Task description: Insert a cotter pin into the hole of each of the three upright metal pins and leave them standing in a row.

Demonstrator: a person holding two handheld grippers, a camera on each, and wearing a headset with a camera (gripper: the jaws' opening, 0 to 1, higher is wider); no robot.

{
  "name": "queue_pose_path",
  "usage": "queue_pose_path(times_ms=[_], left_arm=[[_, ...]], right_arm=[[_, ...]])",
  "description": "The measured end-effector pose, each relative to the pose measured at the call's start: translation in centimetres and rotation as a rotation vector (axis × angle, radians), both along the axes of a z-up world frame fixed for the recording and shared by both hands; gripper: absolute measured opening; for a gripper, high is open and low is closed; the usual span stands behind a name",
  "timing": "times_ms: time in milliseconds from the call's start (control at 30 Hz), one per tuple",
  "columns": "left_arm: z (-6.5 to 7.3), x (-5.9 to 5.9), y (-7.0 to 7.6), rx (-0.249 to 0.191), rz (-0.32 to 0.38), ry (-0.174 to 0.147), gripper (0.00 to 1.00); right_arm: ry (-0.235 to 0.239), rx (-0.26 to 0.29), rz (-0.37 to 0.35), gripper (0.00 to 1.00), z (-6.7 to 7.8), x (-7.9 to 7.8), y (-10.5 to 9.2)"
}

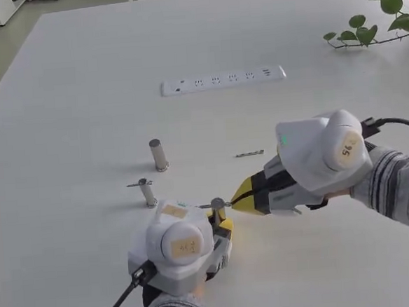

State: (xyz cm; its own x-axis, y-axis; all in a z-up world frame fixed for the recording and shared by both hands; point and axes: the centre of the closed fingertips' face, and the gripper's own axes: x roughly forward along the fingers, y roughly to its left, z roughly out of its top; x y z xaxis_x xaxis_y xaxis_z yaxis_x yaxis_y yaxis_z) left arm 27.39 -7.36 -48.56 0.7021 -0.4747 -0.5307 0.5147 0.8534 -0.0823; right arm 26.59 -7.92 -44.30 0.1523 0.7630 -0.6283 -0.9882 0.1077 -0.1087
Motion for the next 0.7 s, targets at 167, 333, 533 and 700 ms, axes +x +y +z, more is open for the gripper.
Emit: queue_pose_path(times_ms=[167,333,533,700], left_arm=[[-0.2,0.2,0.2,-0.014,0.013,0.028,0.15],[0.0,0.0,0.8,0.021,-0.023,0.022,0.24],[0.6,-0.6,1.4,0.045,-0.066,0.014,0.37],[1.3,-1.2,1.6,0.035,-0.081,0.002,0.46]], right_arm=[[0.044,0.017,-0.038,0.06,0.2,0.0,0.1],[0.073,0.043,-0.069,0.13,0.8,0.3,0.7],[0.077,0.034,-0.069,0.17,0.9,0.4,1.7],[0.097,0.007,-0.07,0.16,-0.1,0.3,2.2]])
